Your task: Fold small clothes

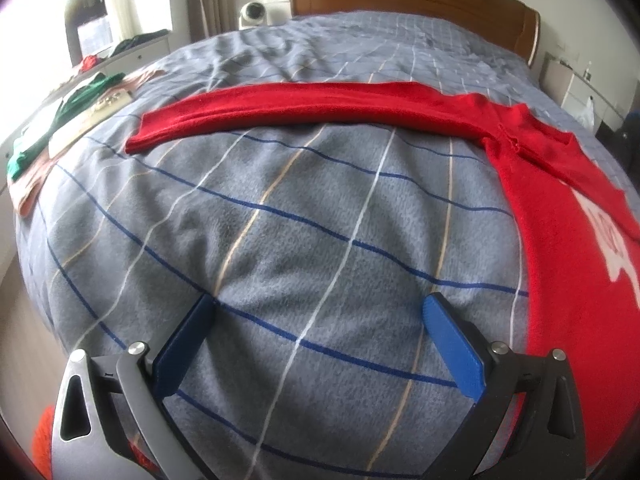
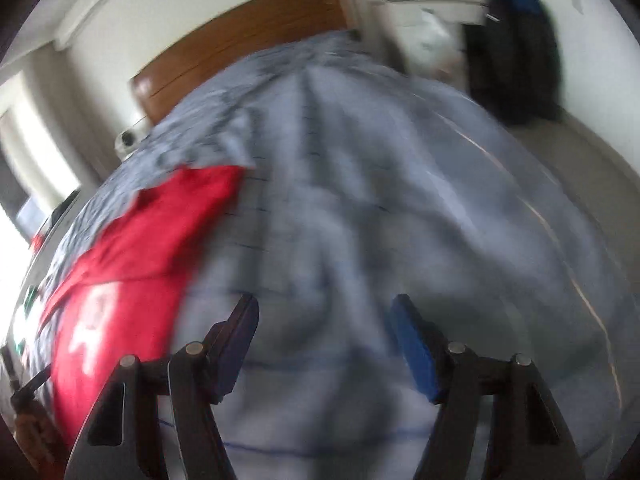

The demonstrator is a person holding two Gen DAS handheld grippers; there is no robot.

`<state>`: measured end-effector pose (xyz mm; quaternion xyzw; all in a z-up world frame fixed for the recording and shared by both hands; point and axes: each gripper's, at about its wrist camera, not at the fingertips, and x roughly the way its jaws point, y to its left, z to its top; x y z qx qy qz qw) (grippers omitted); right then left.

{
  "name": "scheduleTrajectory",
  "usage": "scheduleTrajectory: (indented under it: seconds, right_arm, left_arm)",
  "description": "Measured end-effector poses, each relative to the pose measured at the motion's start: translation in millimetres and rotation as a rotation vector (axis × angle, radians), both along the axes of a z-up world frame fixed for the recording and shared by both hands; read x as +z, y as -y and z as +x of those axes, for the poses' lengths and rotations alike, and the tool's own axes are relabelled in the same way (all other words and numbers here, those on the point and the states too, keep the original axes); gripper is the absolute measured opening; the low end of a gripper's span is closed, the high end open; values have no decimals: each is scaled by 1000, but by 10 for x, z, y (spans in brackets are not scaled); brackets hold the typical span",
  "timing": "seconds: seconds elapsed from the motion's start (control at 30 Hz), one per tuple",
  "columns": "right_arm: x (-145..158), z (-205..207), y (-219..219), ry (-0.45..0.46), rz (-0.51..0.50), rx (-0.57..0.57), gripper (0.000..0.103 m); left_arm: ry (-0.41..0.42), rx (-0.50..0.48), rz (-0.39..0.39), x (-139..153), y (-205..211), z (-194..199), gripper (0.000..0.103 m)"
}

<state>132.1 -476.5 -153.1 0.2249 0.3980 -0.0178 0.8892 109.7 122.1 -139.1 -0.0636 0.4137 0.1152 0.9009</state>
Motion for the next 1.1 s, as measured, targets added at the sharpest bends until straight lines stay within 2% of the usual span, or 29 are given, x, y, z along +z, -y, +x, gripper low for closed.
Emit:
scheduleTrajectory:
  seconds: [0.03, 0.13, 0.67, 1.1]
  right_arm:
    - [-52, -77, 86, 50, 43, -2, 60]
    - [-89, -133, 175, 124, 83, -25, 57]
    - [-93, -137, 43, 111, -9, -24, 59]
    - [-89, -137, -21, 104, -33, -29, 59]
  left_arm:
    - [4, 0, 1, -2, 2, -7, 103]
    - [9, 3, 8, -6, 7, -16, 103]
    - [-14, -8, 2, 1, -16, -6, 103]
    - [-14, -8, 6, -3, -17, -2, 103]
